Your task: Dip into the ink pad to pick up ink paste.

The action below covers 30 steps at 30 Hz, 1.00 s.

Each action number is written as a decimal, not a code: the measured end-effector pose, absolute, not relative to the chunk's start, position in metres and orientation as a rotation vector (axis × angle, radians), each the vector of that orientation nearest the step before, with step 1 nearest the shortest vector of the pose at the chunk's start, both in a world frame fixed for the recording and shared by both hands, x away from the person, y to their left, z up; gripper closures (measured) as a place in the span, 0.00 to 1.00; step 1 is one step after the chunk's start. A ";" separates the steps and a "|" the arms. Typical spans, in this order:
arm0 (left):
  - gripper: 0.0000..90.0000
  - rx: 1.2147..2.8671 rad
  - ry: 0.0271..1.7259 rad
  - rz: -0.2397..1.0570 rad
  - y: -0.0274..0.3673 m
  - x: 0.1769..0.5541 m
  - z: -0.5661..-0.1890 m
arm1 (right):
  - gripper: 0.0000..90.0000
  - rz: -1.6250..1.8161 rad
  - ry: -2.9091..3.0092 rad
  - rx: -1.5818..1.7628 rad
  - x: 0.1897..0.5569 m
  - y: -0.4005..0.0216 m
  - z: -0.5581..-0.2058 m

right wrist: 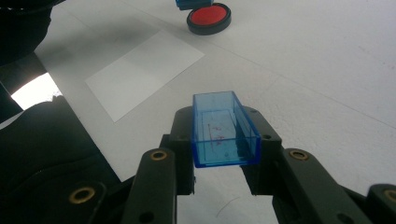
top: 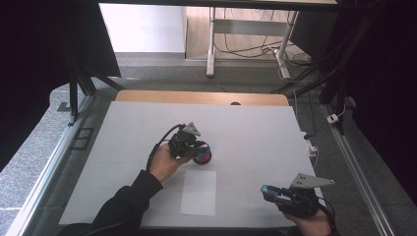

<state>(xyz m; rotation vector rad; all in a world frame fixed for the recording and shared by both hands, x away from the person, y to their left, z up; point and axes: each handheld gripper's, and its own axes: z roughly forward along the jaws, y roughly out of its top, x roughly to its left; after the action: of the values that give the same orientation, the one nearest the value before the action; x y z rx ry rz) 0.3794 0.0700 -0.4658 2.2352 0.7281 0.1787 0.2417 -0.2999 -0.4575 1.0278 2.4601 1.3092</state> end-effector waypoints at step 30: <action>0.78 2.143 0.634 0.094 0.087 0.342 -0.432 | 0.76 1.310 2.465 1.021 0.242 -0.299 -0.458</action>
<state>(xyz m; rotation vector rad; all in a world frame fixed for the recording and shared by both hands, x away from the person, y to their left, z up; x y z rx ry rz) 0.3419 0.0865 -0.4322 2.1428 0.6336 0.0943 0.2415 -0.2989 -0.4577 1.0208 2.4653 1.3103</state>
